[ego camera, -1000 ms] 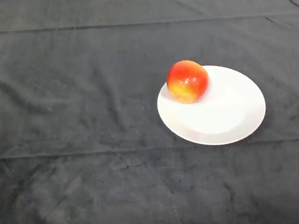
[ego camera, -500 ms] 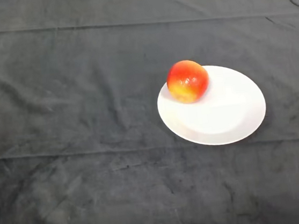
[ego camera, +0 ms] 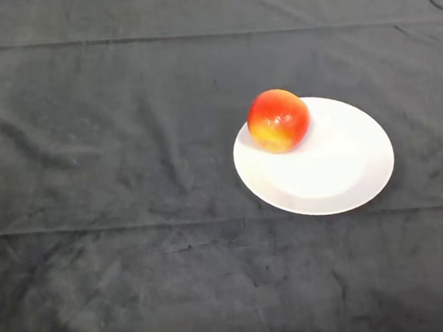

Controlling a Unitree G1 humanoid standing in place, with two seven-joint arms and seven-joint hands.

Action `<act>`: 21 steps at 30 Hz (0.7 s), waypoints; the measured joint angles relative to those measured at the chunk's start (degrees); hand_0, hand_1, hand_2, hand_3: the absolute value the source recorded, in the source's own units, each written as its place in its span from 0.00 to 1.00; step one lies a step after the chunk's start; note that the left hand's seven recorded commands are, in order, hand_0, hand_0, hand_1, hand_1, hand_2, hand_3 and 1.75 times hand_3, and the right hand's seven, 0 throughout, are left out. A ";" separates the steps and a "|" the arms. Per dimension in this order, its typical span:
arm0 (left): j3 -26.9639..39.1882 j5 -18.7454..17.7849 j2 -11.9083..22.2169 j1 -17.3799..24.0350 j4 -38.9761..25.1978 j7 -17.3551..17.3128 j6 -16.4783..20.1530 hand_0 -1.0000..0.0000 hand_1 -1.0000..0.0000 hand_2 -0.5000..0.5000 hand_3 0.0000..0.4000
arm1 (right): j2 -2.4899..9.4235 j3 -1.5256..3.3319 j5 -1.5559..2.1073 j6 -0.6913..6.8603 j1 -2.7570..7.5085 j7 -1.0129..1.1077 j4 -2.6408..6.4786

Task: Move the apple to the plate

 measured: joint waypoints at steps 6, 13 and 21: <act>0.22 0.60 0.00 -0.03 0.54 -0.06 -0.01 1.00 1.00 0.50 0.00 | 0.00 0.00 0.00 0.00 0.00 0.00 0.00; 1.81 0.65 -0.06 -0.17 0.56 -0.08 -0.02 1.00 1.00 0.50 0.00 | 0.00 0.00 0.00 0.00 0.00 0.00 0.00; 1.94 0.74 -0.11 -0.27 0.57 -0.11 -0.02 1.00 1.00 0.50 0.00 | 0.00 0.00 0.00 0.00 0.00 0.00 0.00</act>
